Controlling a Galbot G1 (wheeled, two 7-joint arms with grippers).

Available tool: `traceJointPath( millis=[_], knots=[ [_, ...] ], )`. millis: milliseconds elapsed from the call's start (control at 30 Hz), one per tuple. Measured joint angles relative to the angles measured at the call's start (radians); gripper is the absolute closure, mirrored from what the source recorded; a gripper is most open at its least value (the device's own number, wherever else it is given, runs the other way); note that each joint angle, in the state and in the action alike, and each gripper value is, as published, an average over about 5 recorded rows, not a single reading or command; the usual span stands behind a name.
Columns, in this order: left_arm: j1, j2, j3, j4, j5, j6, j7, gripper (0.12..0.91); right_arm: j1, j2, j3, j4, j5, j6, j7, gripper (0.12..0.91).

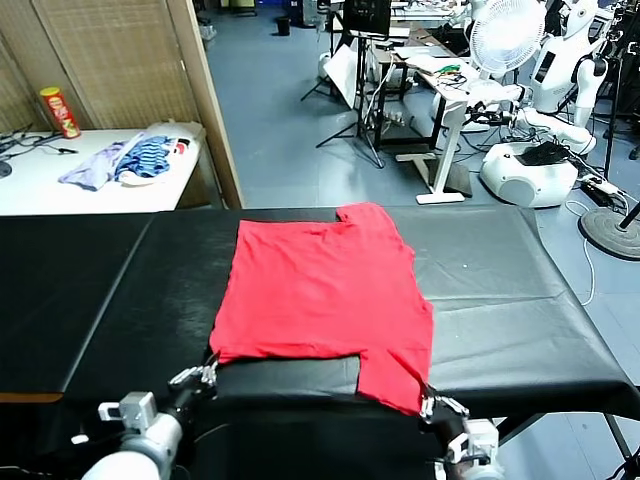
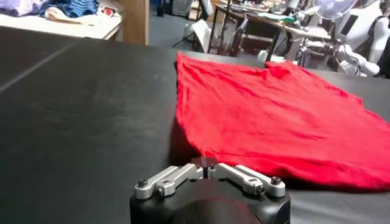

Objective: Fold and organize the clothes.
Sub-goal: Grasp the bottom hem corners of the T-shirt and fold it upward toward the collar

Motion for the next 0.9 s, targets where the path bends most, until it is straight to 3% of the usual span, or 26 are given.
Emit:
traceJointPath(
  millis=[167,333,567,900],
  knots=[
    [0.006,-0.016,0.000,-0.026,-0.001,-0.047,0.002,0.905,0.120,-0.024,-0.016,-0.084,0.026,0.066,-0.003,0.903],
    [-0.081,-0.024,0.017,0.010,0.006,-0.077,0.000,0.905,0.283,-0.055,-0.056,-0.202,0.032,0.105,-0.001,0.903],
    [-0.225,-0.018,0.040,0.123,0.051,-0.110,-0.009,0.905,0.474,-0.089,-0.131,-0.371,0.021,0.128,-0.022,0.903],
    [-0.382,0.026,0.098,0.312,0.104,-0.130,-0.016,0.905,0.639,-0.077,-0.226,-0.556,-0.009,0.118,-0.067,0.878]
  ],
)
